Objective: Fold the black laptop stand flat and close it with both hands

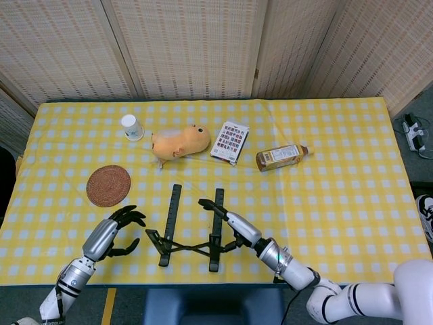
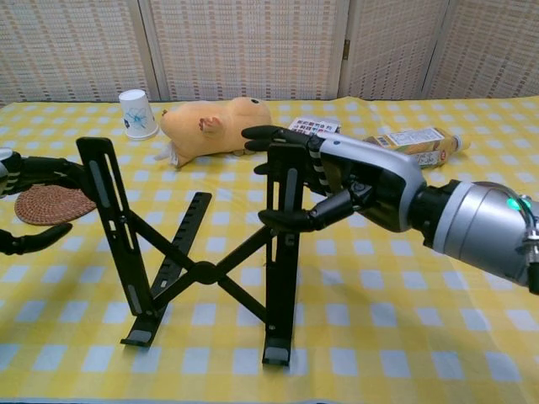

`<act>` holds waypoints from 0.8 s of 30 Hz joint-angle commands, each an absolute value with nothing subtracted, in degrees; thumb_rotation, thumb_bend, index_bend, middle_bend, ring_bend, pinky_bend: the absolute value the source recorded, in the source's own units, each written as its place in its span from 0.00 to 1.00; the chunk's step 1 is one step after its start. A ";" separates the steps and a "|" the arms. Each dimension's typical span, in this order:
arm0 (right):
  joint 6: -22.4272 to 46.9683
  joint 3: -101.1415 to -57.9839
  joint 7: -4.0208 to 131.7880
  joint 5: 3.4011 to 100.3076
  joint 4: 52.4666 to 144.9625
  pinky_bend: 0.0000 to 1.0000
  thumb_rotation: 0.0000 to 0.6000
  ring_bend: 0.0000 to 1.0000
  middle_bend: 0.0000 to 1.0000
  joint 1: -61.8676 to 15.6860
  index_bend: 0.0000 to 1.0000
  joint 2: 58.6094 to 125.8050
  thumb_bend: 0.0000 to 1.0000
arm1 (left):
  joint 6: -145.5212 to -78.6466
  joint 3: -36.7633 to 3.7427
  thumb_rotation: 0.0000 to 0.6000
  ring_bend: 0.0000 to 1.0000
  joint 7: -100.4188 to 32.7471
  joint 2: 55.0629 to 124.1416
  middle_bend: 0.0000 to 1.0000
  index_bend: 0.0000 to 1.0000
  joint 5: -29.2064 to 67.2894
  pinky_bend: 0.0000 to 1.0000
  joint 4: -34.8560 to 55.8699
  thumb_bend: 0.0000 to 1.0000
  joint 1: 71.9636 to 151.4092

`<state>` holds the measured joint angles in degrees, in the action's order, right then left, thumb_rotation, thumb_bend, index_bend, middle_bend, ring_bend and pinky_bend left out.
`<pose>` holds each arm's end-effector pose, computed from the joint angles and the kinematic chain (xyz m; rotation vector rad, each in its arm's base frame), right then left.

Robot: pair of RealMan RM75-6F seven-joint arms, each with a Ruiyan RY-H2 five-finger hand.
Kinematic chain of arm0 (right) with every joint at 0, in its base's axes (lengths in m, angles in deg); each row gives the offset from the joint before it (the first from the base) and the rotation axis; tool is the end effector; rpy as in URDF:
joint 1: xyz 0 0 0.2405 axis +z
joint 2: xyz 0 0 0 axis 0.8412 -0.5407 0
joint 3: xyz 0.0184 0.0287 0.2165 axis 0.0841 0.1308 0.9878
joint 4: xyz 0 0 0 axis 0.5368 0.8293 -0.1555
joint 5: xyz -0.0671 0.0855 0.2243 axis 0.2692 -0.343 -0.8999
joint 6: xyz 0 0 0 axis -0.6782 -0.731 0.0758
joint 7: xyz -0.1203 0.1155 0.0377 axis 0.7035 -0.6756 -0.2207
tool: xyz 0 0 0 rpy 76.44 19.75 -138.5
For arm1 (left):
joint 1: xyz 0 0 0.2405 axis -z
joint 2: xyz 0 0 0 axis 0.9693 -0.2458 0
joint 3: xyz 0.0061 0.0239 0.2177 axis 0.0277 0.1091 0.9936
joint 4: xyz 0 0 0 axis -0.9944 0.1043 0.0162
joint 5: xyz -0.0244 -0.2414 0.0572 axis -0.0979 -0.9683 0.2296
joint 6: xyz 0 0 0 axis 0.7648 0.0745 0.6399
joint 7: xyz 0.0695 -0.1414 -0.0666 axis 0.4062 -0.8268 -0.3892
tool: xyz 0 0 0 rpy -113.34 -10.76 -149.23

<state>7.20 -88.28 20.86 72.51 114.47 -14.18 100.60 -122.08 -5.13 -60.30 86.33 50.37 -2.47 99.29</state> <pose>-0.0591 -0.2668 -0.0997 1.7361 -2.0349 1.5501 -0.2020 0.2492 -0.0174 -1.6758 -1.3945 -1.3615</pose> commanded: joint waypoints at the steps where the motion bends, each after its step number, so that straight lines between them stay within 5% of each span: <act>1: 5.49 -84.14 25.81 67.63 114.05 0.00 1.00 0.08 0.03 -14.11 0.00 101.77 0.36 | -122.59 -6.04 1.00 0.13 -60.28 85.71 0.30 0.40 50.44 0.16 -2.29 0.46 99.47; 14: 4.10 -74.51 40.89 52.76 113.34 0.00 1.00 0.00 0.00 -13.50 0.00 100.65 0.36 | -120.60 -9.09 1.00 0.12 -56.63 82.63 0.30 0.40 49.95 0.14 -2.98 0.46 102.08; 24: 9.10 -79.21 46.12 65.99 116.12 0.00 1.00 0.00 0.00 -17.27 0.00 93.23 0.36 | -110.61 -11.66 1.00 0.10 -50.56 82.05 0.27 0.37 47.29 0.12 -0.58 0.46 108.54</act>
